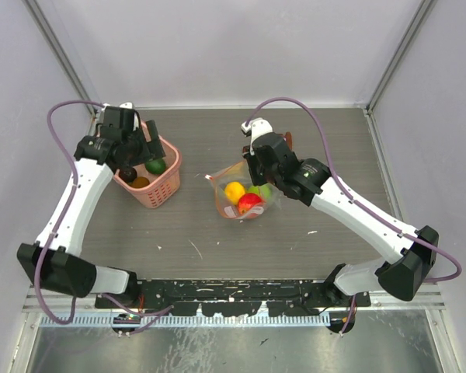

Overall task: Place the food in the zip-top bag and seal the zipper
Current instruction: Pick up the fake fruit from the bin.

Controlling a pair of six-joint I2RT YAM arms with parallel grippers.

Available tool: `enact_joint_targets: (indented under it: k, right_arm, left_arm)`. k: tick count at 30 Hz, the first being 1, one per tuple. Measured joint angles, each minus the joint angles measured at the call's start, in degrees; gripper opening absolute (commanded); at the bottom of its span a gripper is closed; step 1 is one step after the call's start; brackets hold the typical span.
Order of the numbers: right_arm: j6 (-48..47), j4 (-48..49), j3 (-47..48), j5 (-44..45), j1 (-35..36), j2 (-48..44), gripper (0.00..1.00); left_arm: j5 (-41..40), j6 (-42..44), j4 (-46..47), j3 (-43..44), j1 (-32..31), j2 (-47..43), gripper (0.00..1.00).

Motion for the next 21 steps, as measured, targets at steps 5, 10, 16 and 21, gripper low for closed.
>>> enact_joint_targets:
  k: [5,10,16,21]
  right_arm:
    - [0.0,0.2,0.0,-0.5,0.0,0.0,0.00]
    - [0.0,0.4,0.0,-1.0,0.0,0.0,0.00]
    - [0.0,0.5,-0.1,-1.5,0.0,0.0,0.00]
    - [0.0,0.9,-0.1,-2.1,0.0,0.0,0.00]
  left_arm:
    - [-0.5,-2.4,1.3,-0.5,3.7,6.0,0.87]
    - [-3.2,-8.9,3.3,-1.0,6.6,12.4,0.87]
    - [-6.9,-17.6,4.6,-0.9,7.9,18.5,0.86]
    - [-8.3,-22.8,5.0,1.5,8.8,24.9,0.83]
